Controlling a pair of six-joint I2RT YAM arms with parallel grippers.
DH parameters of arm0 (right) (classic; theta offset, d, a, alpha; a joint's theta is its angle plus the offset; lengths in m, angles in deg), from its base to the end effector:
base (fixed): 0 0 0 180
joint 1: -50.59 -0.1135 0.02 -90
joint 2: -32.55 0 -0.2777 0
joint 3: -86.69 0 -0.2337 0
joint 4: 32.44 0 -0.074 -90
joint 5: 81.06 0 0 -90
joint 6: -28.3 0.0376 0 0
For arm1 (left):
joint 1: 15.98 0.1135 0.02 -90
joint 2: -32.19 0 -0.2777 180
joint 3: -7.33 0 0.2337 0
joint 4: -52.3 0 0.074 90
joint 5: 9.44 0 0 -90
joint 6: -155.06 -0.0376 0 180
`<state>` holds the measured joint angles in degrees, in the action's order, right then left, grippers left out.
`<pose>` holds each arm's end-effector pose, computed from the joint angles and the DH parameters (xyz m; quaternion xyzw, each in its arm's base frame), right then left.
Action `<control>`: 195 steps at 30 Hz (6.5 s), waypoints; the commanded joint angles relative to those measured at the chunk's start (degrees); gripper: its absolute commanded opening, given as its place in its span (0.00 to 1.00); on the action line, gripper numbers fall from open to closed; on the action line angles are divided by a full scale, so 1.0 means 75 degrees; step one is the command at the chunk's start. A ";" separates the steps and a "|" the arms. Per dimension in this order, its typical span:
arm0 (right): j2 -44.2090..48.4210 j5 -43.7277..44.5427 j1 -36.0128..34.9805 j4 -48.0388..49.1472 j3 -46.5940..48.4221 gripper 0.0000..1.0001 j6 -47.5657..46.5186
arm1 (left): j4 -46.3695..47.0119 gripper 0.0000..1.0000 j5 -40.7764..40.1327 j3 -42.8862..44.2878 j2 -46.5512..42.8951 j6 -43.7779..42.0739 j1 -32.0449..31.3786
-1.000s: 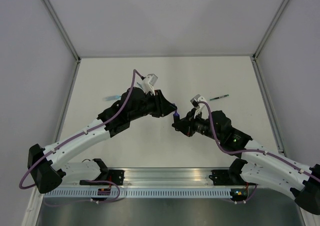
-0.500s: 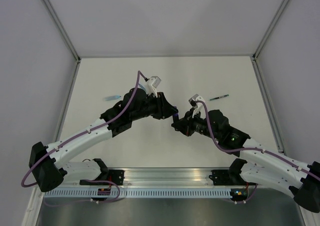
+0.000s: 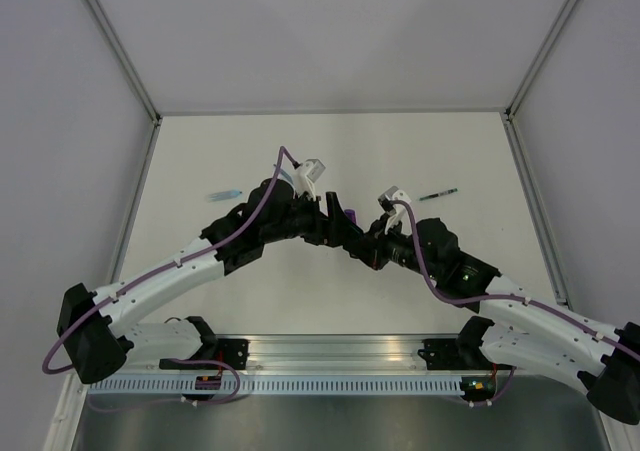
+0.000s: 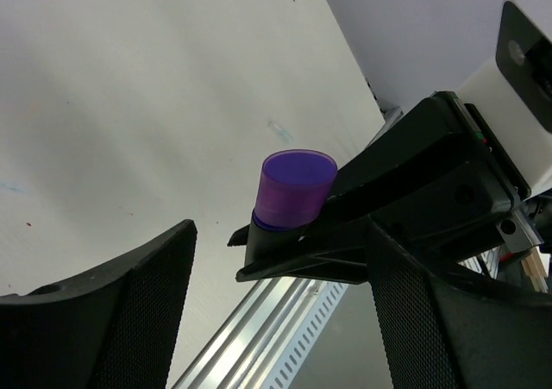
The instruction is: Insert the pens into the pen caps
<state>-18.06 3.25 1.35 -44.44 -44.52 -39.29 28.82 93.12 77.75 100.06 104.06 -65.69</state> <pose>0.1183 0.1430 0.2941 -0.2122 0.7575 0.3923 0.4767 0.1569 -0.1977 0.3416 0.1382 0.8095 -0.4584 0.3399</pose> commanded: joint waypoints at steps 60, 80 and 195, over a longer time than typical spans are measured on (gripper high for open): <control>0.0186 -0.1772 0.0014 0.0684 0.2426 0.00 -0.0023 | 0.2846 0.02 0.5052 -0.1113 -0.1093 -0.0865 -0.0028; 0.0818 -0.0600 0.0049 0.0706 0.2885 0.00 -0.0411 | 0.3090 0.02 0.5544 -0.1594 -0.1468 -0.1064 -0.0028; -0.6353 0.1146 0.1490 -0.1659 0.2662 0.27 0.2203 | 0.0608 1.00 -0.4908 -0.2262 -0.2159 -0.2658 0.0687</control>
<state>-64.04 10.31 12.46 -54.87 -26.93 -21.65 31.80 58.06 60.72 84.26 86.36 -60.69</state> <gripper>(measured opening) 0.260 0.993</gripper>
